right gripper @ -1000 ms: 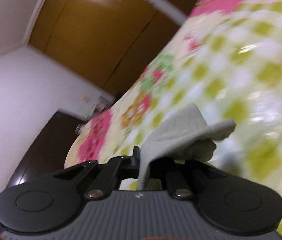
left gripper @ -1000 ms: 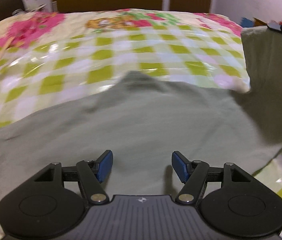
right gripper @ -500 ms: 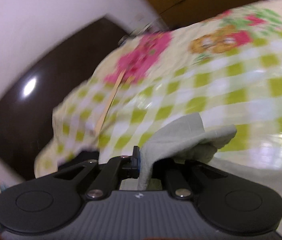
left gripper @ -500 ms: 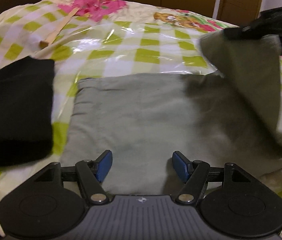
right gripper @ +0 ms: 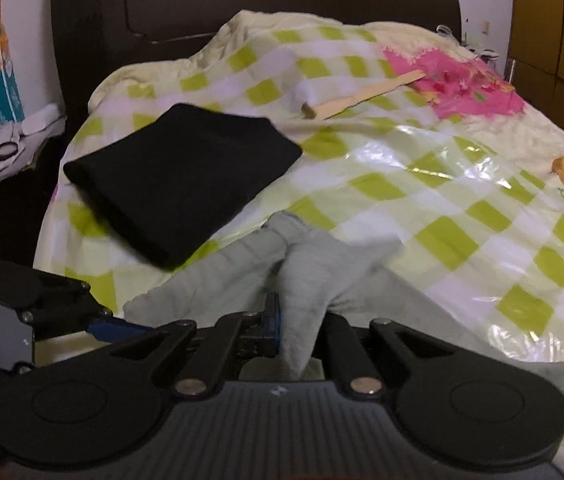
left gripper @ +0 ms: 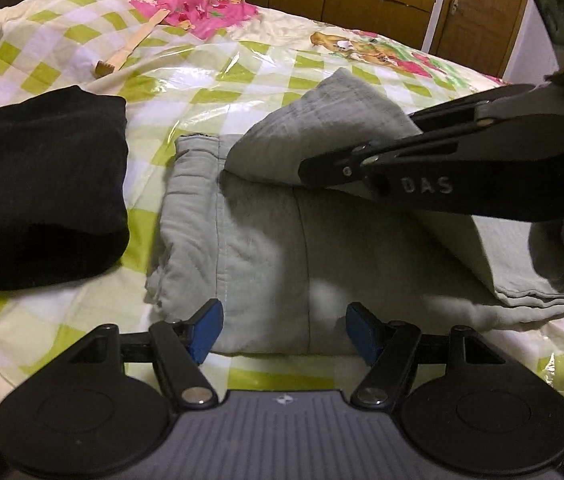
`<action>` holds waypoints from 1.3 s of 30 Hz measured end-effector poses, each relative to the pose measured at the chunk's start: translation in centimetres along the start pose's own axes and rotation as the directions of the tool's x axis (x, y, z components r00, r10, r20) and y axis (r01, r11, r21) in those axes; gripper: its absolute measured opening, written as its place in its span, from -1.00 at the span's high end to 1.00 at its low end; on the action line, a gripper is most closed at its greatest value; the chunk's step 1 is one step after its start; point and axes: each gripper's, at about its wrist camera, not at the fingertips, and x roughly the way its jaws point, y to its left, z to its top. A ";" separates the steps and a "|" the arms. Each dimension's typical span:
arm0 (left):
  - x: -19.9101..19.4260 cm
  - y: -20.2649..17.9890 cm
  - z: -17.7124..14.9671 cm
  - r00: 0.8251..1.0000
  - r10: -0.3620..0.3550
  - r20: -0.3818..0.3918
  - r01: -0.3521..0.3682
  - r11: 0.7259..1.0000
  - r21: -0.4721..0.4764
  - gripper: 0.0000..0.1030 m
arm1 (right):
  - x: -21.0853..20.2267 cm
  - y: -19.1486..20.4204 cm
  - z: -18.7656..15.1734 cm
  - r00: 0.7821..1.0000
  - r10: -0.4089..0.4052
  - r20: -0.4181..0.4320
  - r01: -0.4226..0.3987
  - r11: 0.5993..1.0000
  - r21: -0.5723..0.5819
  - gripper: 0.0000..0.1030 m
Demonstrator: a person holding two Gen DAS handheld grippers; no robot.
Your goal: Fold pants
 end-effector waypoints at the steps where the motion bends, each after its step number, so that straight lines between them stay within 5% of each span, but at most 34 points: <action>1: 0.0 0.1 -0.1 1.000 -0.003 0.002 0.003 1.000 -0.002 -0.55 | 0.3 -0.3 0.1 1.000 -0.004 -0.005 0.004 1.000 0.002 0.90; 19: -0.7 0.2 -1.2 0.999 -0.031 0.005 0.031 0.999 -0.008 -0.63 | 1.8 2.2 0.6 1.000 -0.008 -0.025 0.007 1.000 -0.029 0.89; 29: -0.8 0.2 -1.4 0.999 -0.046 0.003 0.046 0.999 -0.014 -0.66 | -0.8 0.4 2.7 0.992 -0.061 0.108 0.054 0.996 0.074 0.90; 35: -2.0 0.4 -2.4 0.999 -0.045 -0.015 0.045 0.999 -0.024 -0.66 | 1.0 1.9 1.1 0.990 0.141 0.024 -0.143 0.986 0.087 0.70; 39: -3.1 0.2 -2.7 0.999 -0.032 -0.017 0.032 0.999 -0.016 -0.66 | -0.5 1.3 0.0 0.984 0.177 0.038 -0.180 0.974 0.137 0.60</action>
